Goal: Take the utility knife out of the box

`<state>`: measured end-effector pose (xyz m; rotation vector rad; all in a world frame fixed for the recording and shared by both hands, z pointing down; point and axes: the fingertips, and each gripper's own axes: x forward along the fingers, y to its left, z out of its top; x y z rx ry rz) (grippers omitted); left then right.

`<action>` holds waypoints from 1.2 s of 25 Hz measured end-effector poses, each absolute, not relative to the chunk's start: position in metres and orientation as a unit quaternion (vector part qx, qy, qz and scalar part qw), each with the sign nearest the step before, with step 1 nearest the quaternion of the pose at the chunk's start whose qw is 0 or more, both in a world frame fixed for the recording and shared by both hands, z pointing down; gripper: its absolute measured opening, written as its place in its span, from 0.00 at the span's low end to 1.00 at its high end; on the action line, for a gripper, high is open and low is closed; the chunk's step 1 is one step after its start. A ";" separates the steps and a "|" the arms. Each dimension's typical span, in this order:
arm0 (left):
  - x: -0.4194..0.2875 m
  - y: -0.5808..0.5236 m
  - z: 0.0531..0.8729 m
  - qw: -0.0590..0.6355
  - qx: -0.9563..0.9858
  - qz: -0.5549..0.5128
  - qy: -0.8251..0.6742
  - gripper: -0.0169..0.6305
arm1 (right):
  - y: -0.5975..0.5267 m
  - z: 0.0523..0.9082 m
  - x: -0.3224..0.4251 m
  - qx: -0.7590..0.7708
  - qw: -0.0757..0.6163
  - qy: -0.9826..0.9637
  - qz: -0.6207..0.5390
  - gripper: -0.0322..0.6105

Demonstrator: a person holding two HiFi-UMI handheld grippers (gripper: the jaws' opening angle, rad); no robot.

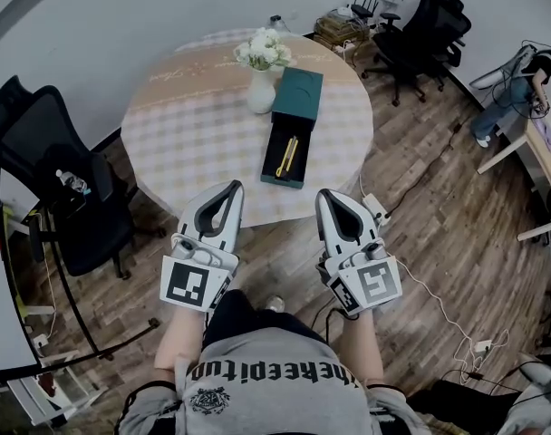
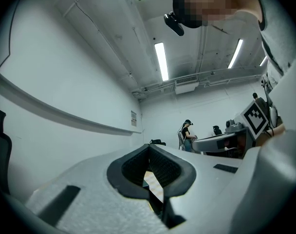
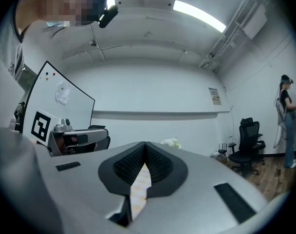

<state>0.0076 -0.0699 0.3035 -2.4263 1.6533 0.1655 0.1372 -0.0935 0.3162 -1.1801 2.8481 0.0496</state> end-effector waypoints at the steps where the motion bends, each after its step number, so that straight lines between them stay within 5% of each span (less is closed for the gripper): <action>1: 0.008 -0.071 0.304 0.100 -0.820 0.055 0.561 0.05 | -0.095 0.317 0.139 -0.382 0.030 0.924 0.015 0.06; 30: -0.026 -0.192 0.307 0.083 -0.869 0.056 0.484 0.05 | -0.194 0.323 0.106 -0.468 0.029 0.883 -0.002 0.06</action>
